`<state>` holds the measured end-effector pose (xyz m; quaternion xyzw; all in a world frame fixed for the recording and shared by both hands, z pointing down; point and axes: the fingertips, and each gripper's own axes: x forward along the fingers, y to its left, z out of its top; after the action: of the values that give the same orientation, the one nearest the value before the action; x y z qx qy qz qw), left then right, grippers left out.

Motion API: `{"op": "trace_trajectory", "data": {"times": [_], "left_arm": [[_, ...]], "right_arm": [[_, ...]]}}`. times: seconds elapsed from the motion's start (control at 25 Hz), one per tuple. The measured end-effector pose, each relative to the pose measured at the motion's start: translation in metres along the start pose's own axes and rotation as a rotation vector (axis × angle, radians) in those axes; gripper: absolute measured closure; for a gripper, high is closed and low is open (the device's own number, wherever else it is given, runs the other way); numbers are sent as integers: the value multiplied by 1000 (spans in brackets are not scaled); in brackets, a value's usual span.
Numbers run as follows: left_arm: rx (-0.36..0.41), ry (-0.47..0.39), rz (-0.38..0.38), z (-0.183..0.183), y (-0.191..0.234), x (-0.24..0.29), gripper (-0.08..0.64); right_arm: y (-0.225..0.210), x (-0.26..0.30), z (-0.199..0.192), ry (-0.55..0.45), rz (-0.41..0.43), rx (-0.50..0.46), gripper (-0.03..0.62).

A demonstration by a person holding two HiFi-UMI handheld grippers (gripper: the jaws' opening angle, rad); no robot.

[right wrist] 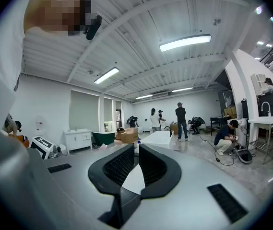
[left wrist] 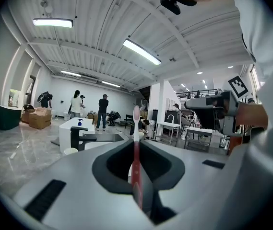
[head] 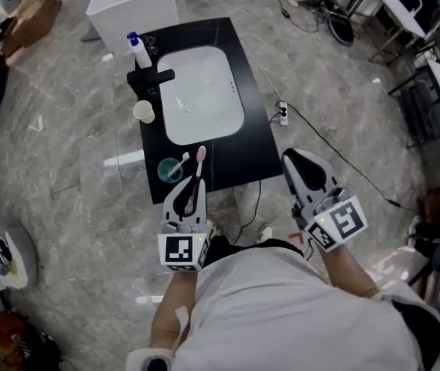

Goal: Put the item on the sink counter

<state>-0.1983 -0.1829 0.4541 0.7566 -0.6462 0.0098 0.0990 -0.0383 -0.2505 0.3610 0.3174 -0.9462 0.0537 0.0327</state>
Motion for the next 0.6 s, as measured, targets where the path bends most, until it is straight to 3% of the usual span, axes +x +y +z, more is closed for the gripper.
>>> {"op": "trace_trajectory", "data": {"times": [0.6], "left_arm": [[19, 251, 37, -77, -20, 53, 522]], "right_arm": [[-37, -40, -1, -12, -6, 7, 537]]}}
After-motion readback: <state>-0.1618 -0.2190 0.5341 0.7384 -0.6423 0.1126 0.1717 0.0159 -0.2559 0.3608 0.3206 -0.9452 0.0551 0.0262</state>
